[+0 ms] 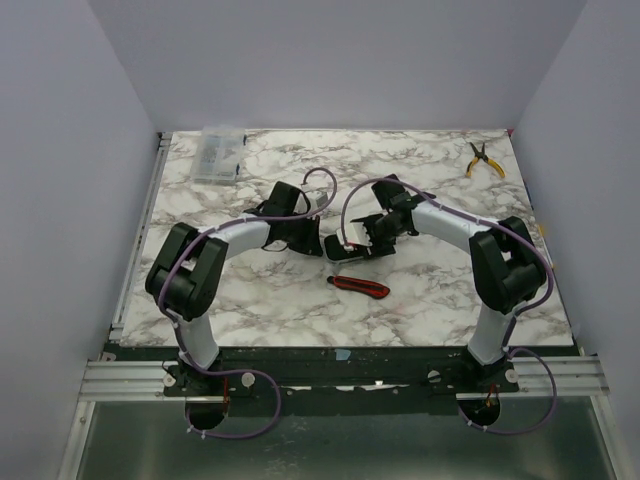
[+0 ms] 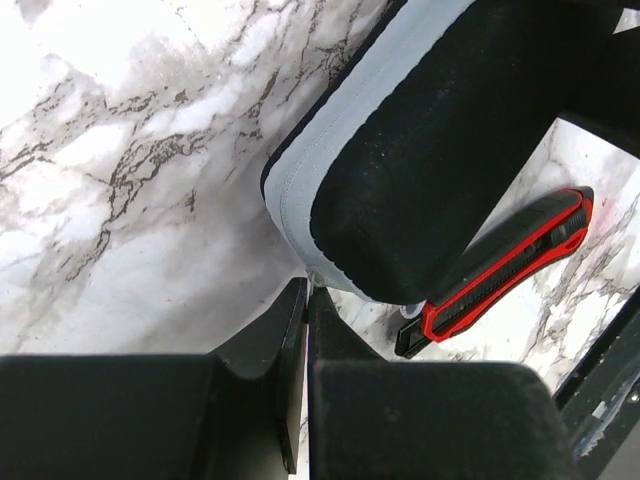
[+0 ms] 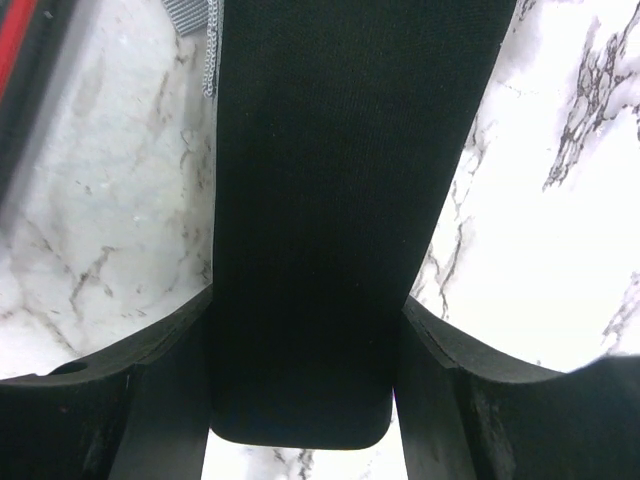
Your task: Open the umbrella
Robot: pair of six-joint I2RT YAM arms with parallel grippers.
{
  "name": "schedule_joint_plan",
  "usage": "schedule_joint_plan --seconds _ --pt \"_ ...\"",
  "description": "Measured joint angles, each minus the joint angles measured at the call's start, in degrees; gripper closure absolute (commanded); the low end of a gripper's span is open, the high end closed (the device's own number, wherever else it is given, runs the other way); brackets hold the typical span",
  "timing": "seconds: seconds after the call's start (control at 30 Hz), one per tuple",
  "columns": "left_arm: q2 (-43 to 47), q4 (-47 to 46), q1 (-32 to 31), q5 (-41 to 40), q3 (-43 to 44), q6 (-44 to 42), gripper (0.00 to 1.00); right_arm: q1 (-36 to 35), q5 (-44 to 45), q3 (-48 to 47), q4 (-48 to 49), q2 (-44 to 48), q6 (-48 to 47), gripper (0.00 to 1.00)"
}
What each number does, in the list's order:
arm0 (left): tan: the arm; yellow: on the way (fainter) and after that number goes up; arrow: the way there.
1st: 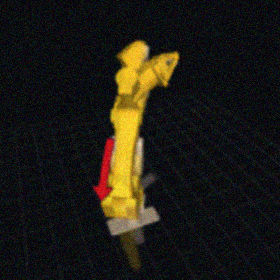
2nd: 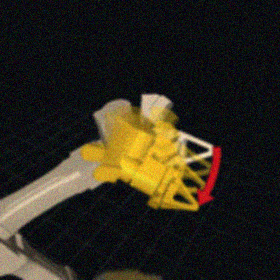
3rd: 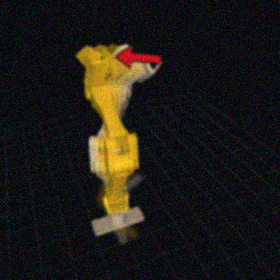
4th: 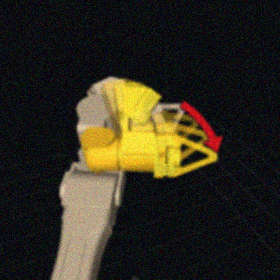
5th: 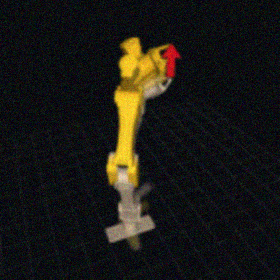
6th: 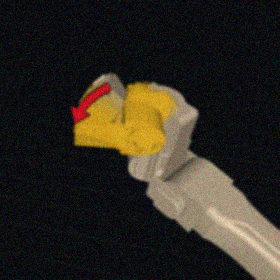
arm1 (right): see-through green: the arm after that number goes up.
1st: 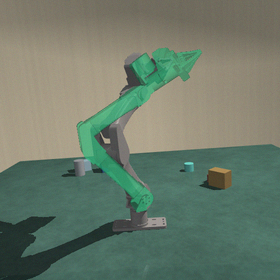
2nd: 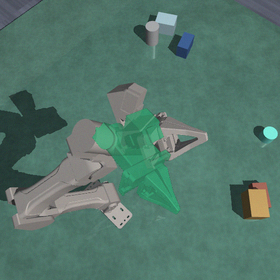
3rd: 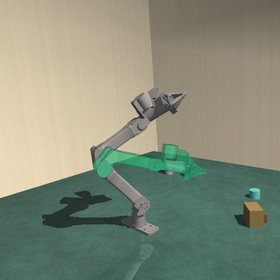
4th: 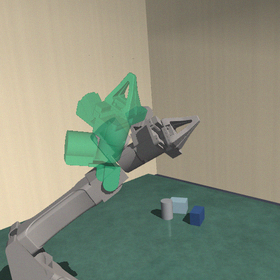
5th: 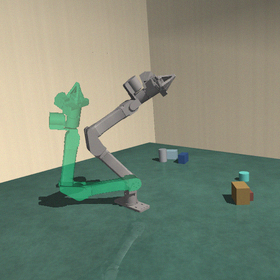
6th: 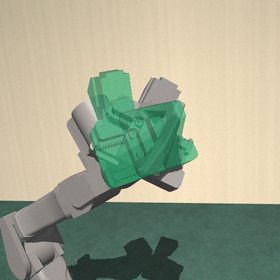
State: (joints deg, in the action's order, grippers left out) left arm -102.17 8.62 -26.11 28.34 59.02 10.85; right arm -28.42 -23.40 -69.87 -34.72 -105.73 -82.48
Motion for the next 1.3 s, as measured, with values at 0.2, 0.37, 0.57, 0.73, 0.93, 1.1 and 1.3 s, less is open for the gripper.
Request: schedule_joint_plan --seconds 0.2,0.37,0.57,0.73,0.93,1.1,1.3 --pt "-3.10 5.68 0.00 0.00 5.33 2.05 1.00 0.00 1.38 0.02 0.66 0.04 -4.15 0.84" --pt "-4.57 8.79 0.00 -0.48 7.96 2.12 0.89 0.02 1.46 -2.34 -1.36 -1.31 -5.05 0.84" --pt "-3.93 7.23 1.16 -4.02 7.32 0.39 0.51 0.02 -0.11 -10.43 -9.51 -6.34 -3.85 0.83" --pt "0.96 1.60 4.66 -5.07 2.84 -0.20 0.33 -0.04 -2.80 -11.56 -16.28 -7.08 -3.41 0.82" --pt "13.86 -9.07 9.11 -3.15 -9.88 0.87 0.15 0.04 -3.69 -11.30 -17.73 -6.88 -3.76 0.73" --pt "18.16 -15.21 9.53 0.81 -13.35 -2.80 0.14 0.11 -4.11 -10.88 -17.88 -6.54 -4.22 0.72" --pt "22.45 -26.01 5.40 8.55 -21.92 -14.27 0.11 0.15 -4.15 -10.60 -18.34 -6.32 -6.64 0.74"
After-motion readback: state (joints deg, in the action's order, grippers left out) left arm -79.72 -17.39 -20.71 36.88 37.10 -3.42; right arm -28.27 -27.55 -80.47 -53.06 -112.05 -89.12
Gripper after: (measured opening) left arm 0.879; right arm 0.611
